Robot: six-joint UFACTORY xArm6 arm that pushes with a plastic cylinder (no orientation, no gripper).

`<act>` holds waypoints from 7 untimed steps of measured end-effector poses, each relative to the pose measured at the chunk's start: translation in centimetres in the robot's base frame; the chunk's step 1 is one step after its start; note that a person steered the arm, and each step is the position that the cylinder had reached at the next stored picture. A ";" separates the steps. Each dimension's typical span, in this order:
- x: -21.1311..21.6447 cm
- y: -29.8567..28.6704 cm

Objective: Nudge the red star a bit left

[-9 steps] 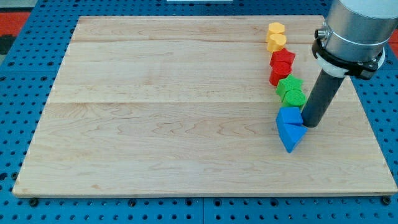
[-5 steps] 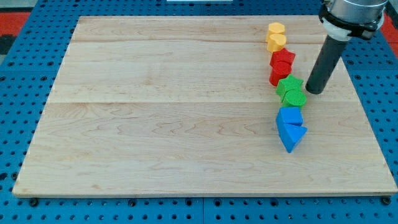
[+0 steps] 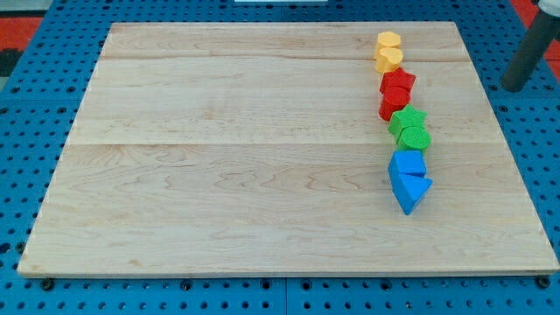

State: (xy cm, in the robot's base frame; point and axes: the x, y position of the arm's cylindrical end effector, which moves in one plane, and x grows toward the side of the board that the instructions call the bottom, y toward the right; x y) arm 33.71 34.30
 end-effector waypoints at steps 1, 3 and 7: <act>-0.5 0.2; -0.3 -5.0; -0.3 -15.0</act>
